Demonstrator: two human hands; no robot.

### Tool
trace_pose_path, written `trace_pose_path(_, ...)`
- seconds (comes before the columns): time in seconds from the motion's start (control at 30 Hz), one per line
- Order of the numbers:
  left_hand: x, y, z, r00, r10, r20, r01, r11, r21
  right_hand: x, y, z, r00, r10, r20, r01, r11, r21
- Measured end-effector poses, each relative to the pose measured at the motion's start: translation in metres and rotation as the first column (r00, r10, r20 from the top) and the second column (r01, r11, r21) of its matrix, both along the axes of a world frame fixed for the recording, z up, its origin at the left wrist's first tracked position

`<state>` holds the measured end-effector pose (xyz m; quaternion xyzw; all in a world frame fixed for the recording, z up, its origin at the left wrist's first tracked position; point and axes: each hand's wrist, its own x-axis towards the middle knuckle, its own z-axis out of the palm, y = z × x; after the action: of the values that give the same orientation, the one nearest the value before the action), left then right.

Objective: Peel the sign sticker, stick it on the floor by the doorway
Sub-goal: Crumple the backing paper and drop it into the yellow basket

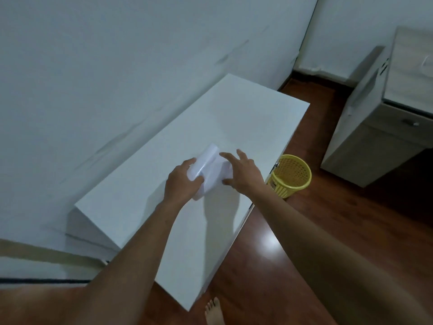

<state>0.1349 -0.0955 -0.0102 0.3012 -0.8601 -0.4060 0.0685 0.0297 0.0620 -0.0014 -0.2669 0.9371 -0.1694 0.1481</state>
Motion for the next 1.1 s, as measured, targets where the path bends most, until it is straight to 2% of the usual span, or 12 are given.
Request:
trace_pose_path(0.17, -0.036, 0.000, 0.005, 0.998, 0.009, -0.056, -0.005, 0.998, 0.065, -0.026, 0.008, -0.006, 0.999, -0.042, 0.020, 0.044, 0.988, -0.145)
trace_pose_path(0.33, -0.097, 0.031, 0.025, 0.990, -0.117, -0.075, 0.126, 0.982, 0.141, -0.075, 0.059, 0.006, 0.991, -0.122, -0.058, 0.106, 0.969, -0.221)
trace_pose_path(0.57, -0.220, 0.145, 0.032, 0.943, -0.315, -0.112, 0.330, 0.928, 0.174, -0.170, 0.182, 0.007, 0.966, -0.215, -0.146, 0.182, 0.961, -0.206)
trace_pose_path(0.8, -0.338, 0.288, 0.018, 0.890, -0.452, -0.066, 0.456, 0.874, 0.169, -0.269, 0.319, -0.003, 0.917, -0.380, -0.123, 0.356, 0.916, -0.184)
trace_pose_path(0.93, -0.391, 0.348, -0.014, 0.879, -0.472, -0.066, 0.474, 0.851, 0.225, -0.317, 0.375, -0.033, 0.898, -0.426, -0.114, 0.412, 0.902, -0.126)
trace_pose_path(1.1, -0.441, 0.375, -0.075, 0.872, -0.489, -0.026, 0.485, 0.854, 0.188, -0.365, 0.398, -0.087, 0.890, -0.453, -0.058, 0.449, 0.891, -0.062)
